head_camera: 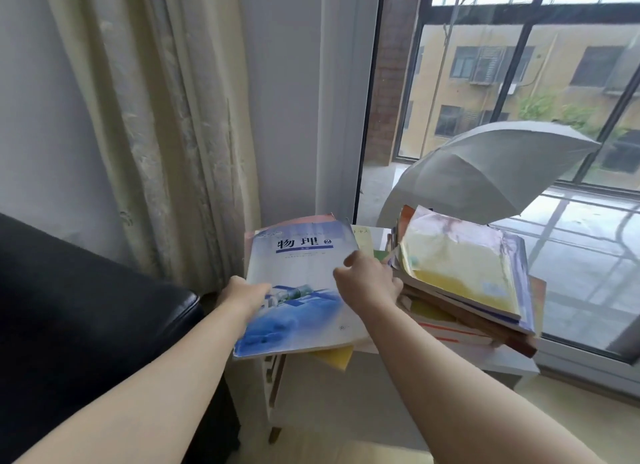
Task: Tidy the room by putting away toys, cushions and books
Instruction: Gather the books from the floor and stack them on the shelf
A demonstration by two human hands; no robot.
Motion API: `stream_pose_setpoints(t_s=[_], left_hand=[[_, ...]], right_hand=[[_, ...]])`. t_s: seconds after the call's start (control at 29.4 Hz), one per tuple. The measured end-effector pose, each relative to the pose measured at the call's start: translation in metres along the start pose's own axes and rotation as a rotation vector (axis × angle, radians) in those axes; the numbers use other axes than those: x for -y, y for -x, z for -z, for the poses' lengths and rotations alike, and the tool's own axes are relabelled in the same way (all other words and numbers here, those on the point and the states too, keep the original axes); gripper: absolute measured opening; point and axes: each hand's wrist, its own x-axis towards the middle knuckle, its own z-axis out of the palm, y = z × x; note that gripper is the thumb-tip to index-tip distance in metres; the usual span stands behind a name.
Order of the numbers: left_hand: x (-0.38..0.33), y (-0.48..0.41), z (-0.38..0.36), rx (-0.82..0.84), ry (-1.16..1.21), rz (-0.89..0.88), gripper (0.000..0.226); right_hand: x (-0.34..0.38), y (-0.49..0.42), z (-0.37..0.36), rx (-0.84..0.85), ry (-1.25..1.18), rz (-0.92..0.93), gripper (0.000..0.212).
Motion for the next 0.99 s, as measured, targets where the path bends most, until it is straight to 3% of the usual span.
stream_pose_setpoints(t_s=[0.1,0.24,0.37,0.44,0.68,0.75,0.85,0.99], left_hand=[[-0.005,-0.024,-0.006,0.046,0.061,0.071,0.037],[-0.014,-0.047,-0.014,0.022,0.107,0.129,0.038],[-0.025,-0.059,-0.024,0.046,0.212,0.131,0.038],[-0.029,-0.059,-0.026,0.061,0.216,0.133,0.034],[-0.036,-0.023,-0.024,0.099,0.199,0.141,0.036],[-0.033,-0.013,-0.022,0.103,0.166,0.143,0.043],[-0.038,0.023,-0.018,-0.006,0.103,0.059,0.056],[-0.039,0.067,-0.014,-0.128,0.185,-0.038,0.036]], right_hand=[[0.011,-0.029,-0.009,0.063,0.087,0.095,0.031],[0.024,-0.069,-0.02,0.154,0.12,0.122,0.003],[0.028,-0.095,-0.029,0.182,0.152,0.128,0.008],[0.027,-0.101,-0.034,0.202,0.158,0.12,0.022],[0.027,-0.084,-0.035,0.25,0.11,0.142,0.004],[0.024,-0.08,-0.033,0.244,0.089,0.145,0.019],[0.02,-0.059,-0.015,0.227,0.01,0.201,0.025],[0.023,-0.014,-0.001,0.251,-0.188,0.268,0.024]])
